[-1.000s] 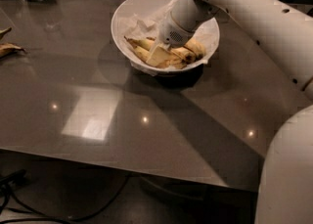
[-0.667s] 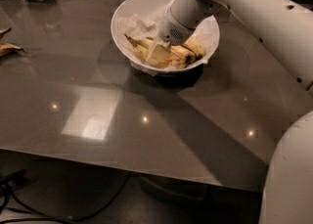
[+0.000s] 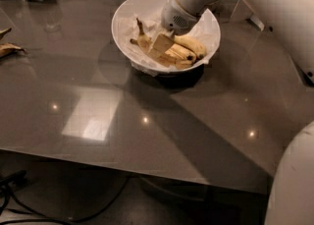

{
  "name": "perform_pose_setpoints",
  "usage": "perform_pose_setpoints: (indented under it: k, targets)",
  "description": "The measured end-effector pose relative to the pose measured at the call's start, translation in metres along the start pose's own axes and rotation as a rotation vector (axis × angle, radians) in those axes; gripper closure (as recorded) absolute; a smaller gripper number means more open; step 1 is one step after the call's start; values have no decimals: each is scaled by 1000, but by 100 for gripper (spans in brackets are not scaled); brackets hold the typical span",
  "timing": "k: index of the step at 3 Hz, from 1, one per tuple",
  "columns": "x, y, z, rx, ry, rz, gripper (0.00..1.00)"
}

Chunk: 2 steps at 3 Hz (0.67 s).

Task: Pick banana from white bowl

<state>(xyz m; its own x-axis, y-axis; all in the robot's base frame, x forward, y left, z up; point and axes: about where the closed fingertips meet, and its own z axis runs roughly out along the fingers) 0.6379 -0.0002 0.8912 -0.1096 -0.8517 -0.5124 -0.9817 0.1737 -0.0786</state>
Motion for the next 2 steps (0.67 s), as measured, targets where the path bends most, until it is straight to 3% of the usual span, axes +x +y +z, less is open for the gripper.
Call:
perform_pose_setpoints:
  k: [2]
  targets:
    - [-9, 13, -25, -13, 38, -10, 100]
